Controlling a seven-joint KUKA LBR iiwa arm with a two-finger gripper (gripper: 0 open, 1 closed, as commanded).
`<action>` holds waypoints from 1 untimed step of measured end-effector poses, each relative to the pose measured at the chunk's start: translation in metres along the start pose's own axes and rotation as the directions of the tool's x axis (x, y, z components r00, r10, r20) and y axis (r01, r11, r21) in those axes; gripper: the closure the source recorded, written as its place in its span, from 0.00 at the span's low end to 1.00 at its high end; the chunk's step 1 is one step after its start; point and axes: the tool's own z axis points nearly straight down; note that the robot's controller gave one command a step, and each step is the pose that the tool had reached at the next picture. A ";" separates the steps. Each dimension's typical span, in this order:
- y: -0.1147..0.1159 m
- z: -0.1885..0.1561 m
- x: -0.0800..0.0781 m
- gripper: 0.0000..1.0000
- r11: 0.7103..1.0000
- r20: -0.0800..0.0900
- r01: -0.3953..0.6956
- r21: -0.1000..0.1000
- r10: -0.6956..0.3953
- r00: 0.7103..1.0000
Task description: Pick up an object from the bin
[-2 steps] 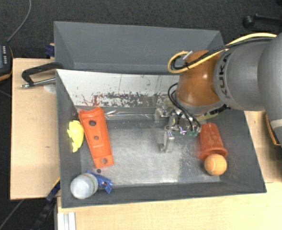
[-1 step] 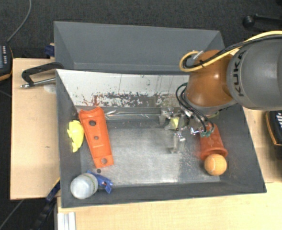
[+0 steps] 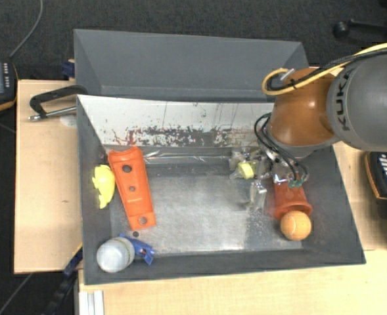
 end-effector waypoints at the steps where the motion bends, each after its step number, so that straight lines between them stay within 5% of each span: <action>1: -0.021 0.000 0.000 0.00 0.983 0.003 -0.182 0.000 0.182 0.983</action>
Offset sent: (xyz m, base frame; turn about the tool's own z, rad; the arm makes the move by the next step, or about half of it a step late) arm -0.0236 -0.0668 -0.0009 -0.5236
